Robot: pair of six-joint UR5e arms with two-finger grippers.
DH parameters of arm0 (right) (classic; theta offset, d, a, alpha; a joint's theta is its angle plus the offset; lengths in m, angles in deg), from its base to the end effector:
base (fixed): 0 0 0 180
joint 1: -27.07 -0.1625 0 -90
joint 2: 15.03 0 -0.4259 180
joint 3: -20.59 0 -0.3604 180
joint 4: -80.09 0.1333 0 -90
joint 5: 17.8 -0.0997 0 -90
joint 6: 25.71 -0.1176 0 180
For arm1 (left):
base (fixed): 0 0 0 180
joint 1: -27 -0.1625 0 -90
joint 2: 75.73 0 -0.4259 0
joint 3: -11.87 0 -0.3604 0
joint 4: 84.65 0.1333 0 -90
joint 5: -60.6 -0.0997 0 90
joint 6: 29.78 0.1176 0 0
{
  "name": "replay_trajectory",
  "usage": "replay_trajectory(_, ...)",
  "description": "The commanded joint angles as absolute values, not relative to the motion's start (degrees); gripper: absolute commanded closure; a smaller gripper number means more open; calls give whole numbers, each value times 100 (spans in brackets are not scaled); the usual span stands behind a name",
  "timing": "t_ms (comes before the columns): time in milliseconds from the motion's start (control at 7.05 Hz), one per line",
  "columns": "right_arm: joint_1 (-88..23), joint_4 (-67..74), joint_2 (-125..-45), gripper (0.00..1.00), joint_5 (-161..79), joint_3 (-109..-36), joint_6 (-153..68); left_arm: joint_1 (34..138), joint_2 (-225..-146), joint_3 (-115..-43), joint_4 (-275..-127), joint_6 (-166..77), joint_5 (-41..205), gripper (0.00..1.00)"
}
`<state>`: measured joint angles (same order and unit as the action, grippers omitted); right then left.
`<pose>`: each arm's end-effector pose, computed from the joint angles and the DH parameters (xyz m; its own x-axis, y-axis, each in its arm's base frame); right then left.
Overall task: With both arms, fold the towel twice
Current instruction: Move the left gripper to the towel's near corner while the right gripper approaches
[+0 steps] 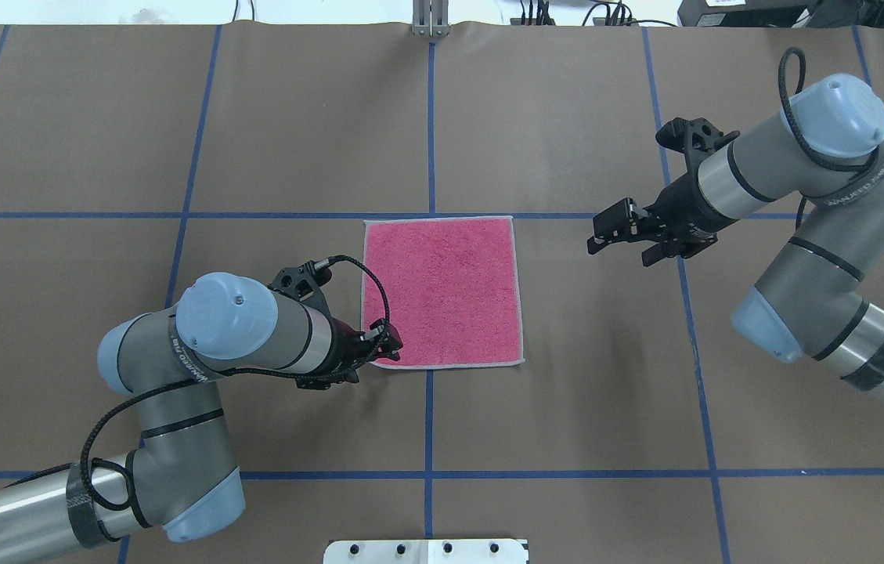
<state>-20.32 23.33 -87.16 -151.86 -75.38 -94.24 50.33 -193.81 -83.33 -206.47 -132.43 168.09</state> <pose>-0.3584 -0.4658 0.3844 0.3913 0.0369 0.9195 0.0103 0.9990 -0.0445 0.5539 -0.3456 0.2973 0.3493 -0.3781 -0.8573 0.2090 0.9234 -0.3221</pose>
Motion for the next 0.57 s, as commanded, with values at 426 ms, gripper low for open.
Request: replay_trajectory(426,-1872,2402,-8728,0,-15192,-7582,-9646,5046,-19377,-8288,-20638,-13235,16791,51)
